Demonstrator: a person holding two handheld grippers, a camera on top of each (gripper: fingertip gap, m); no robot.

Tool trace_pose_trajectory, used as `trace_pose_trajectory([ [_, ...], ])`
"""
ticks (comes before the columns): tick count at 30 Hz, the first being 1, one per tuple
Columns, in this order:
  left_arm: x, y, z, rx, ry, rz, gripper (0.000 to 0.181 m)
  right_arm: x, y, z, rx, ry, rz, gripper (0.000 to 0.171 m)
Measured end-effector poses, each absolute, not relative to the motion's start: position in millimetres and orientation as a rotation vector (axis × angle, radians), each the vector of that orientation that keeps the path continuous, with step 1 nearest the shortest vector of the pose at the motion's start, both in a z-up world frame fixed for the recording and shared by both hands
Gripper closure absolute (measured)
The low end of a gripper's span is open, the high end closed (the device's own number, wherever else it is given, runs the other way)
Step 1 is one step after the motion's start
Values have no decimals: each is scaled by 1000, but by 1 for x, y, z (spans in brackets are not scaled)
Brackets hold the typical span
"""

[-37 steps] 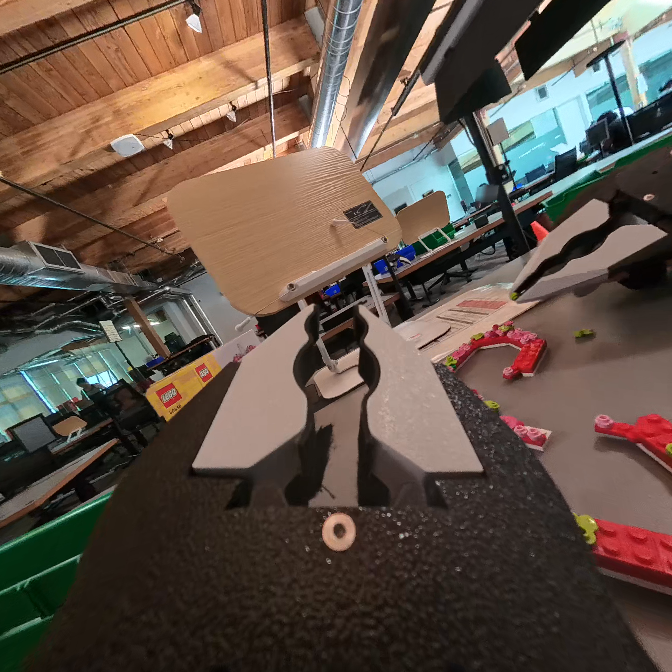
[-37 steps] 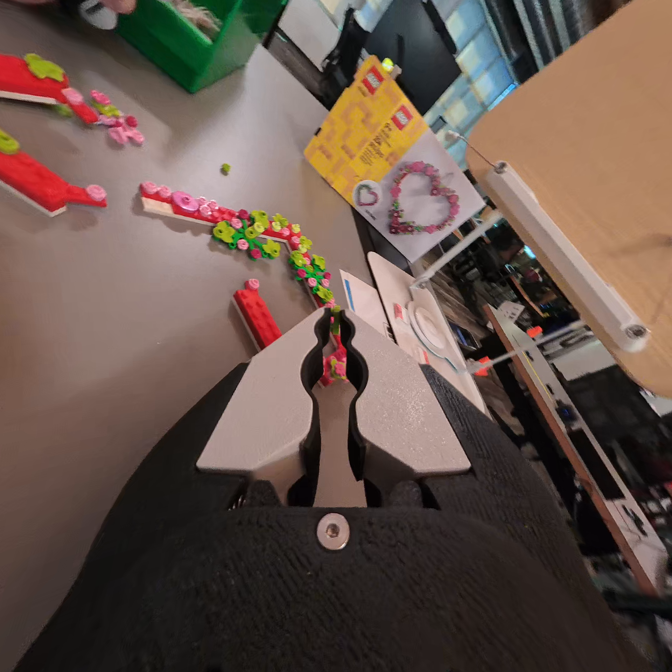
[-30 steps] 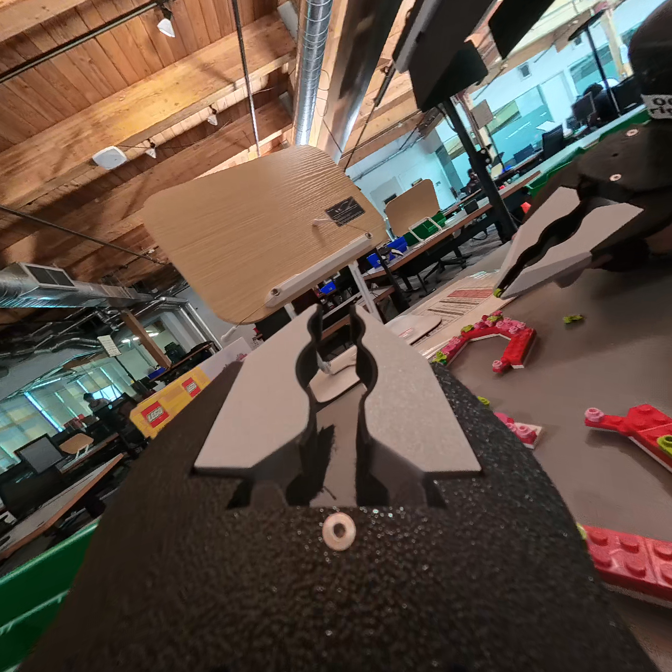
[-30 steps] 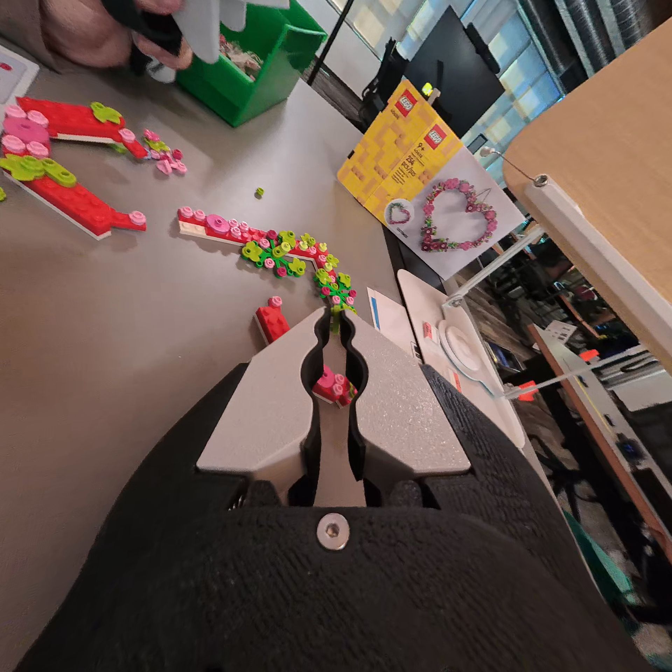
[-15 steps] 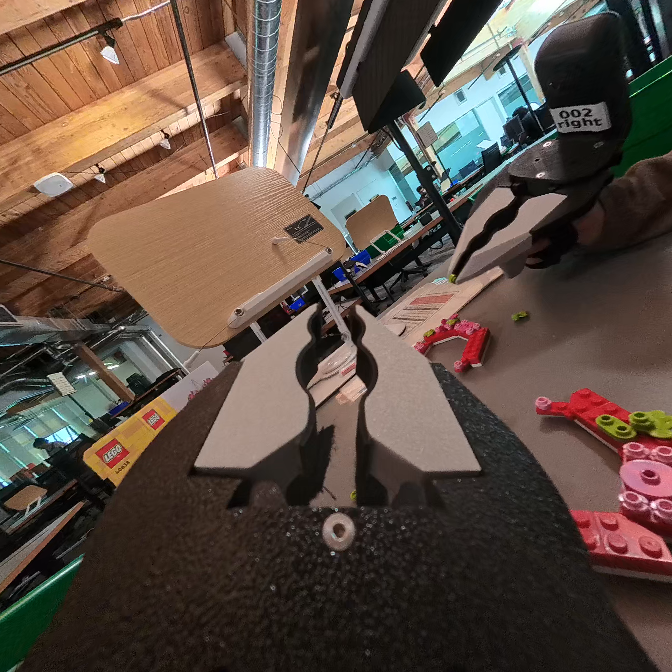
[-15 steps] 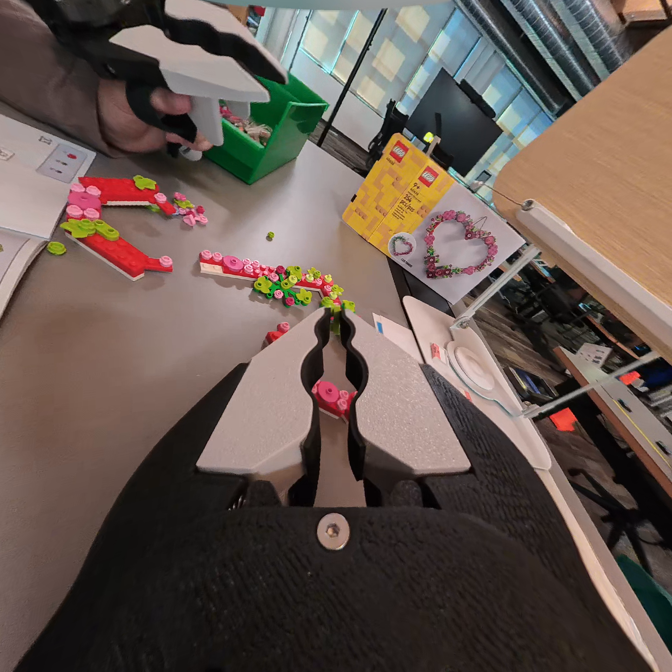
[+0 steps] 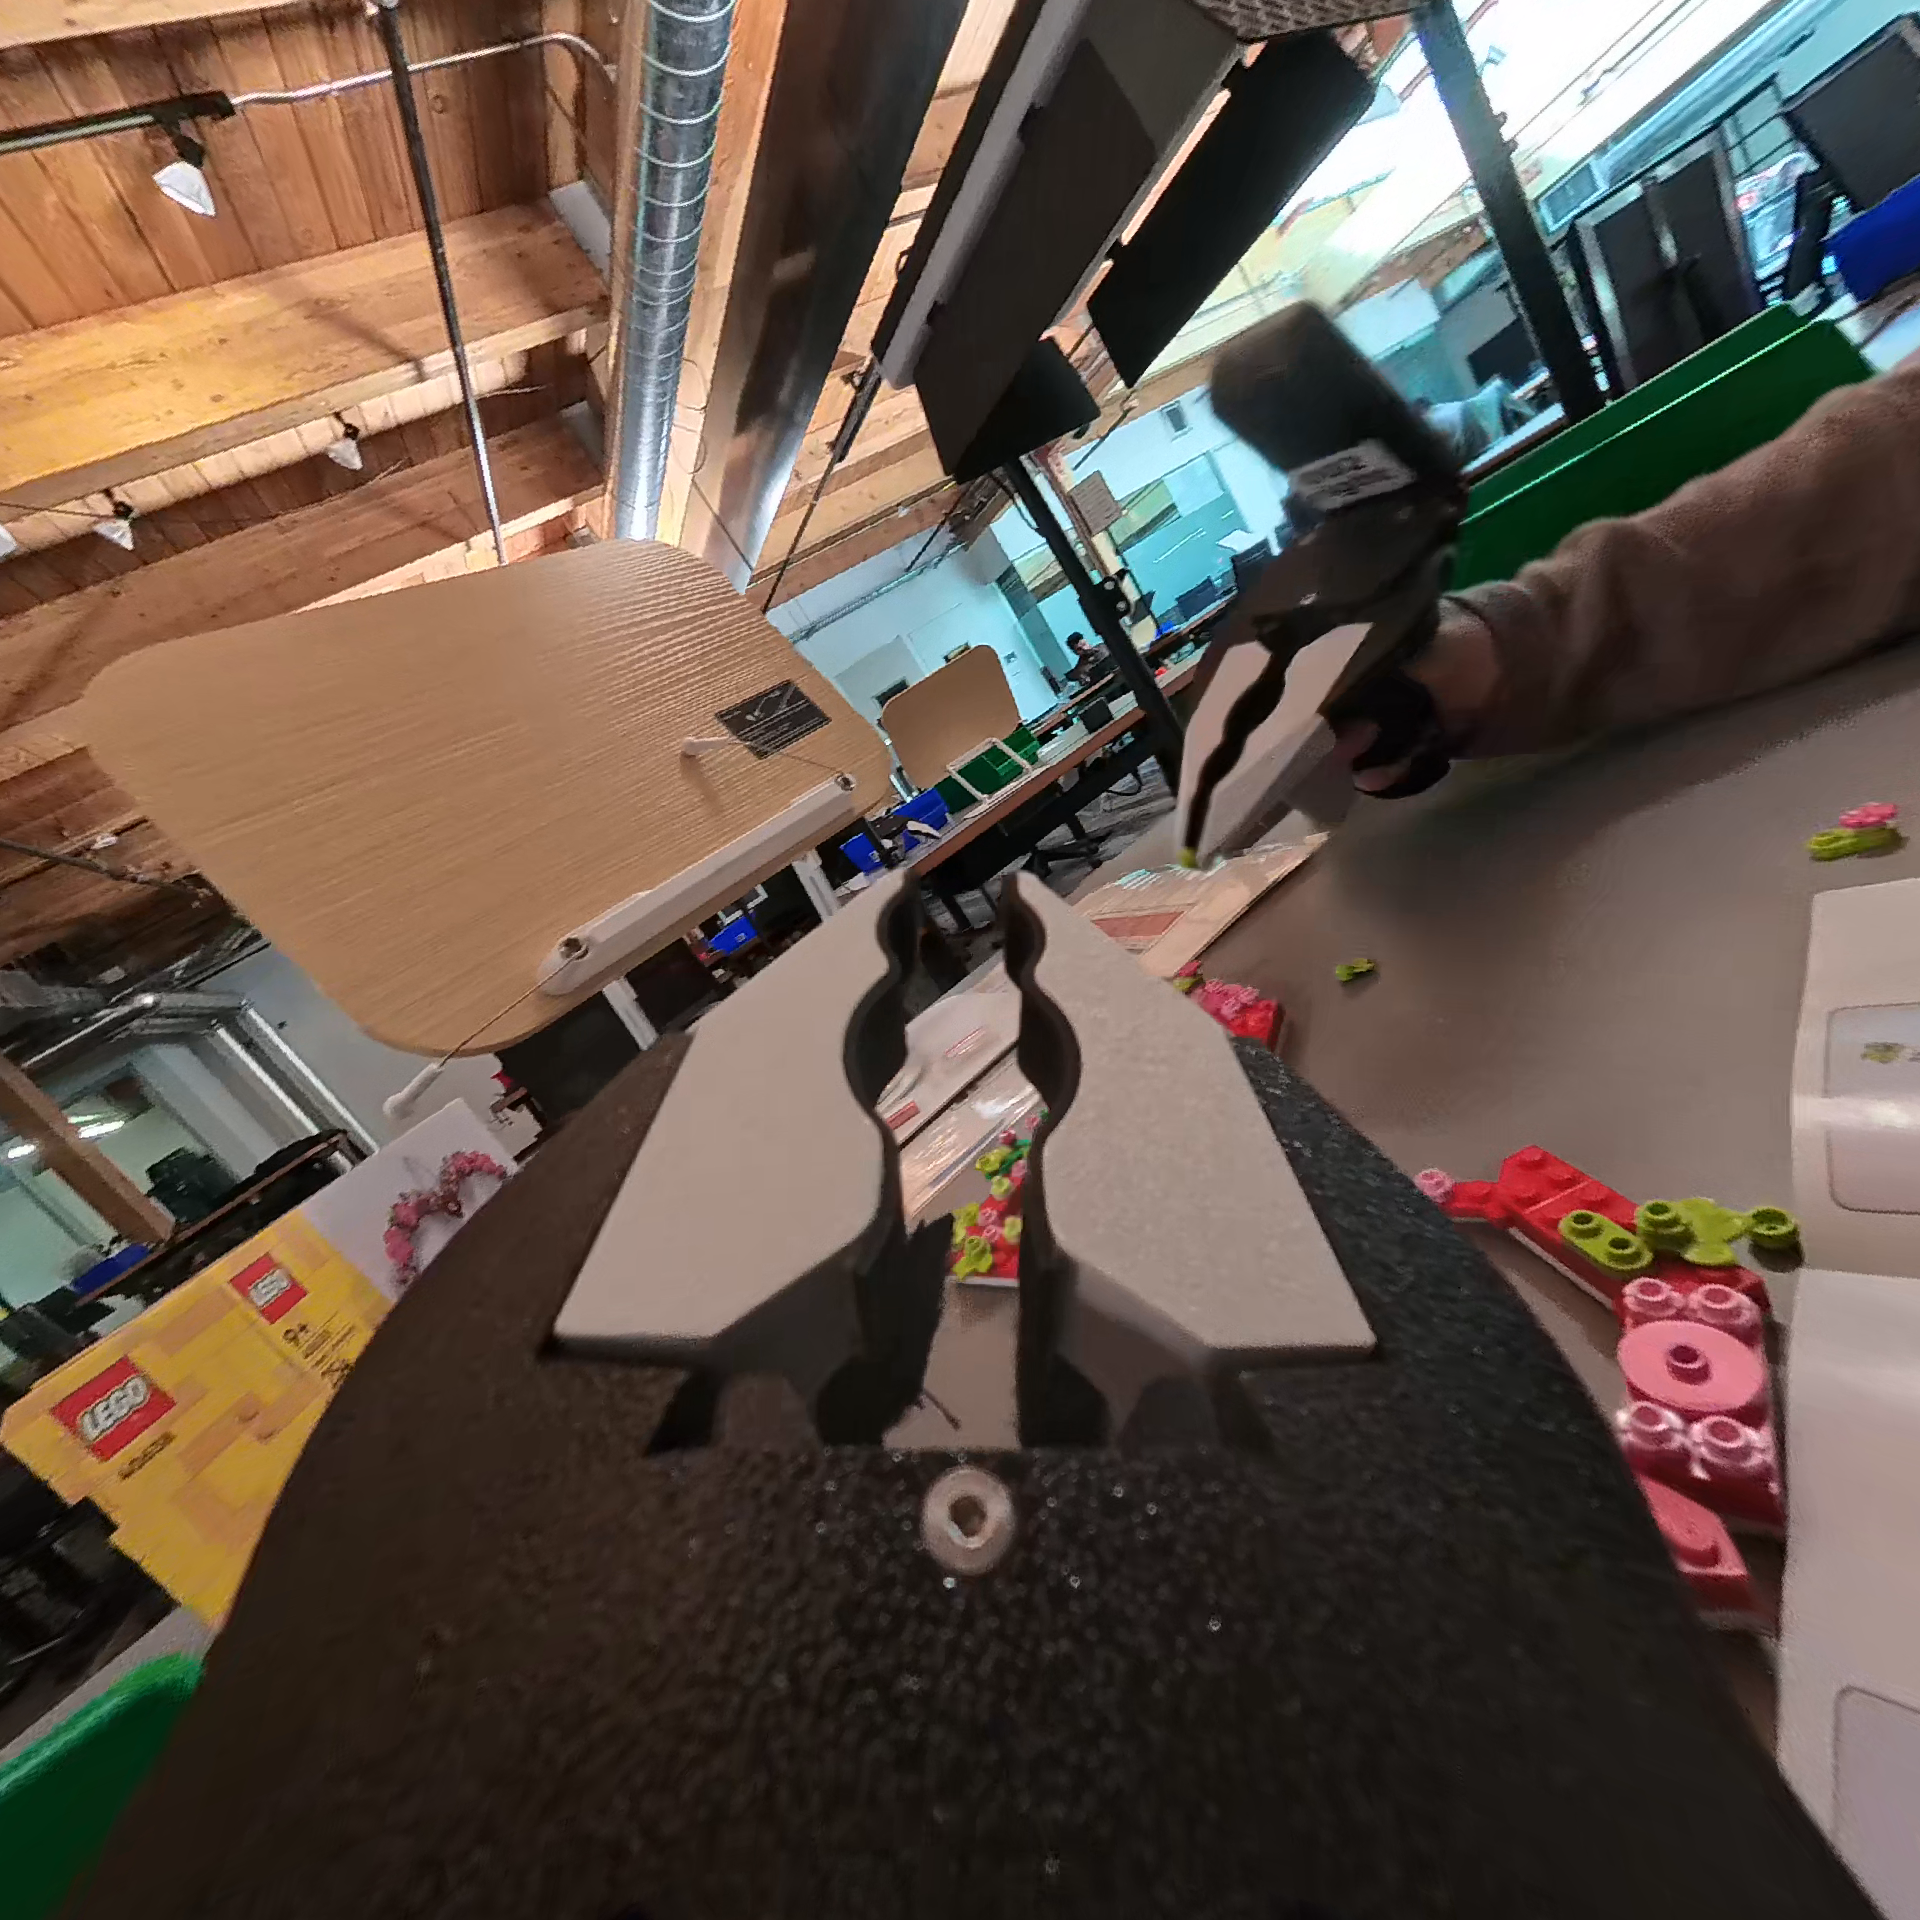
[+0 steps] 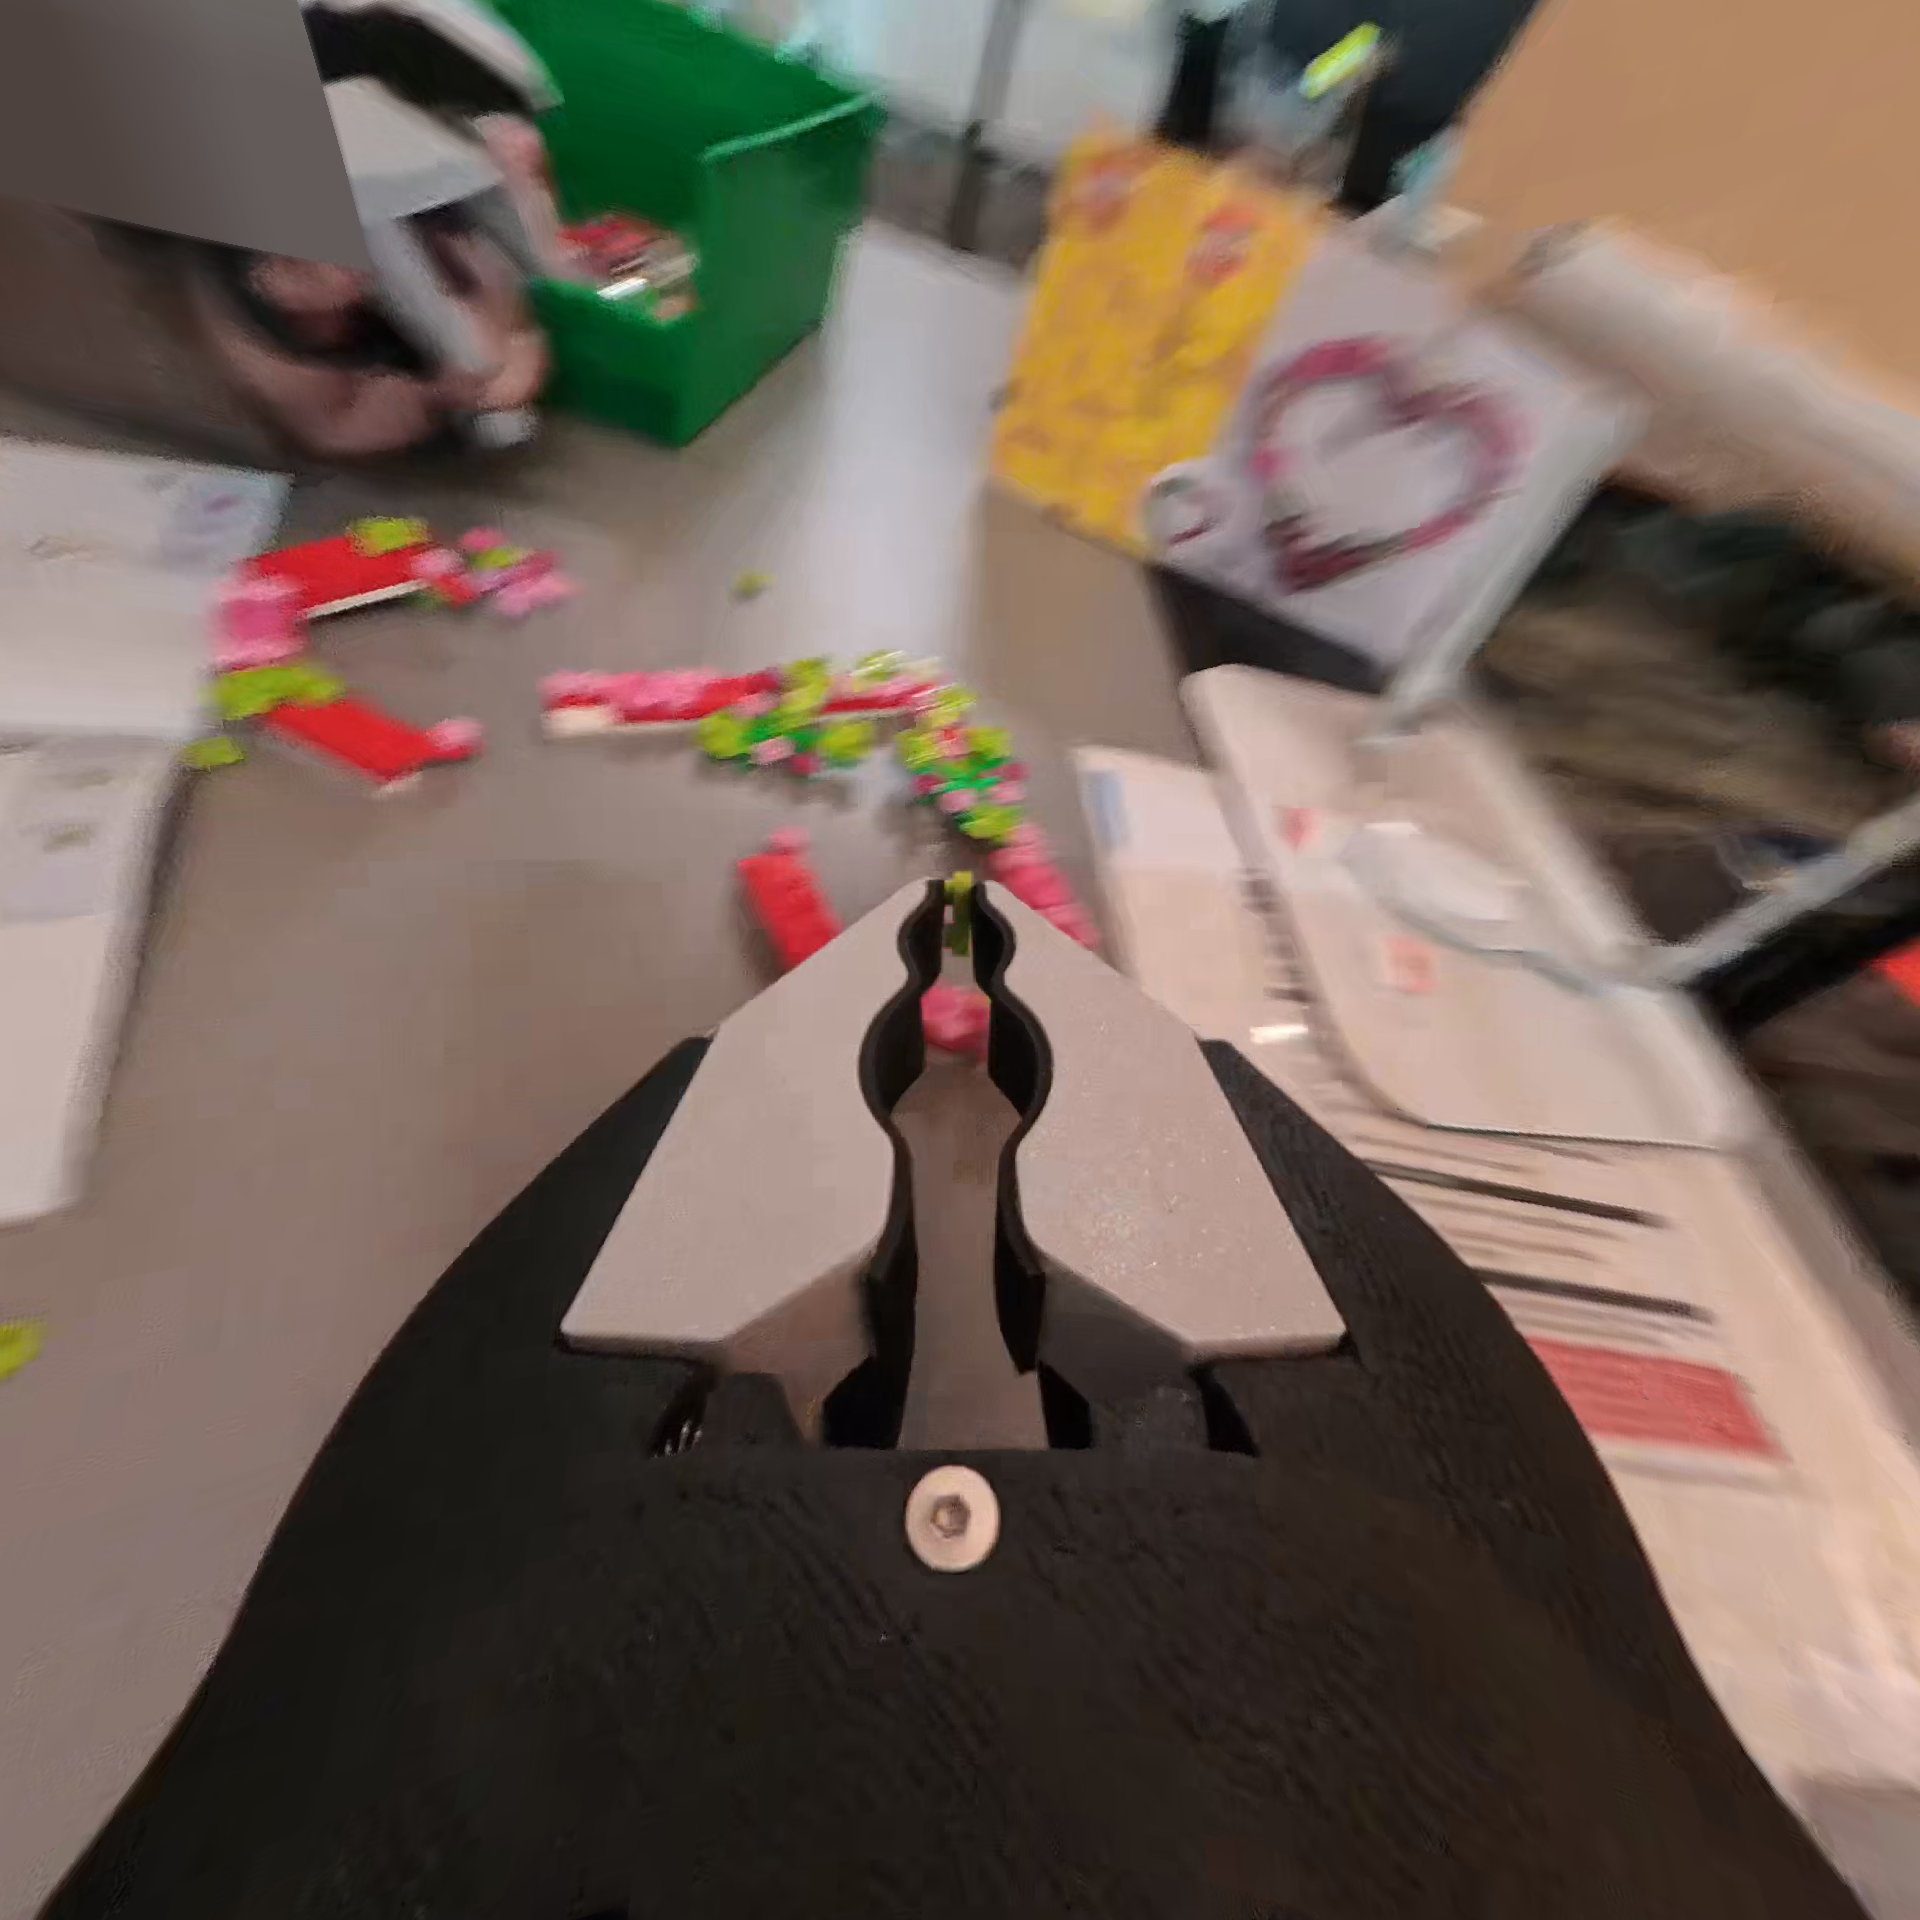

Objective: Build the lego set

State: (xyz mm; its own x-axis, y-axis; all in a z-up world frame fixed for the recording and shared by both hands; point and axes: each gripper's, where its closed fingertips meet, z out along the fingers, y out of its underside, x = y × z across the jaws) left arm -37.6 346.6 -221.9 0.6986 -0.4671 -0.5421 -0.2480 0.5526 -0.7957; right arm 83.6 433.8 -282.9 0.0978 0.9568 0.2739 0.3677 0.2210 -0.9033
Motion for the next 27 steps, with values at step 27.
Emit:
trace_pose_trajectory([
  [27, 14, 328, -239, -922, 1065, -265, 171, 90, 357, -344, -1535, -2174, 817, 152],
])
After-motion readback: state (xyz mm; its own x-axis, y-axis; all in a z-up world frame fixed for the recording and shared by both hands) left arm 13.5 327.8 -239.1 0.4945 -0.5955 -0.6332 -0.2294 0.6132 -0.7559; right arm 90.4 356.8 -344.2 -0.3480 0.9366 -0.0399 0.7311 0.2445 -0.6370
